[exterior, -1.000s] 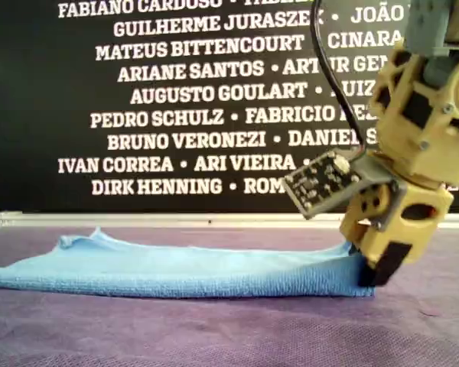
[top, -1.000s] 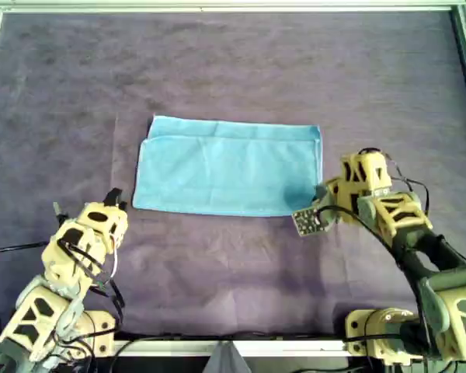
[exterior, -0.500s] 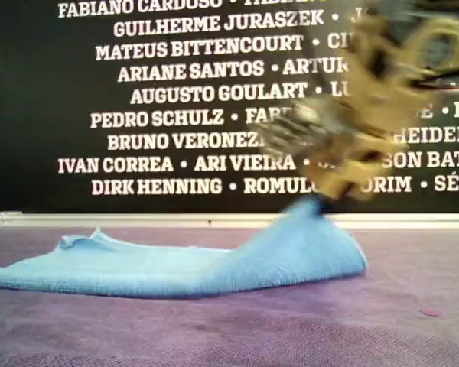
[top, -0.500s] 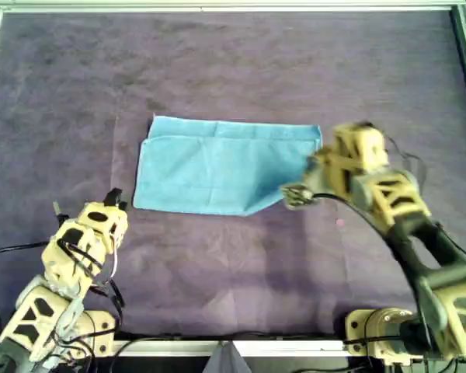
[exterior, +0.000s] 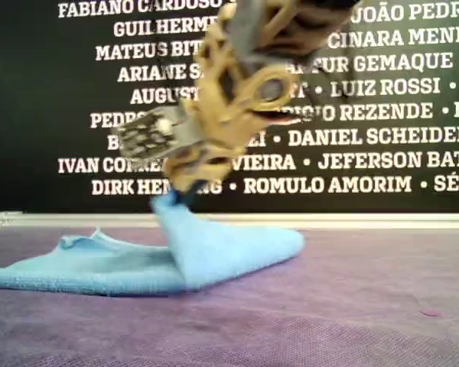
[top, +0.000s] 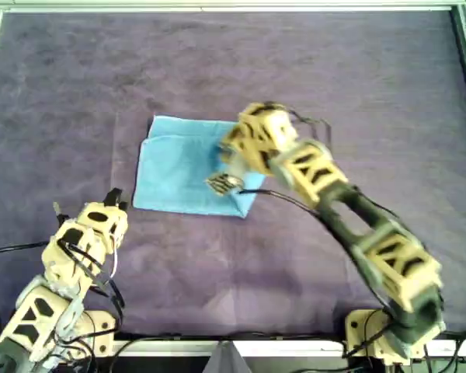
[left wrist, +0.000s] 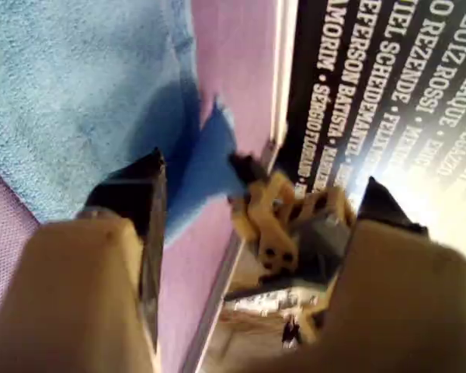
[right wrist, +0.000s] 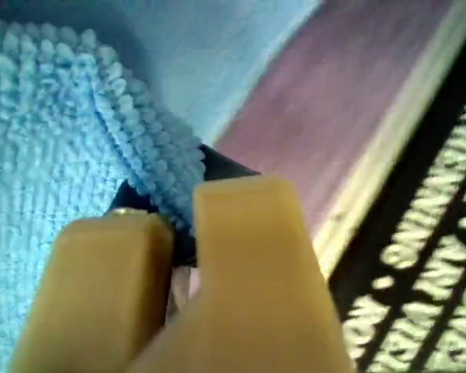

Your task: Fold a cloth

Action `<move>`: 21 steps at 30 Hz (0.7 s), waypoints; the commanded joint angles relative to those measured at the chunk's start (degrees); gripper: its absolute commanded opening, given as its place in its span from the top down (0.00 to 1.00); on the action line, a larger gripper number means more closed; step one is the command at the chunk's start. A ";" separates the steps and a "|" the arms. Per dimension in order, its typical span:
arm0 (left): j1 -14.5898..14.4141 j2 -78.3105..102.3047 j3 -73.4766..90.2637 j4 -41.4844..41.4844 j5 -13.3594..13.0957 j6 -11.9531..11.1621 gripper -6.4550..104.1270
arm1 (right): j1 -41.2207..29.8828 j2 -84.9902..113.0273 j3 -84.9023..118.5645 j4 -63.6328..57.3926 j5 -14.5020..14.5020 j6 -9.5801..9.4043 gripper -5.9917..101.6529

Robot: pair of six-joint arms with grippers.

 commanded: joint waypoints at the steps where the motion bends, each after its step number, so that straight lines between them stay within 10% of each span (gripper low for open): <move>1: 0.35 0.88 -0.97 -0.09 -0.26 0.18 0.15 | 3.78 -1.76 -16.87 0.09 0.26 0.09 0.93; 21: 0.35 0.88 -0.97 -0.09 -0.26 0.18 0.15 | 13.27 -31.73 -53.53 0.00 0.26 -0.79 0.92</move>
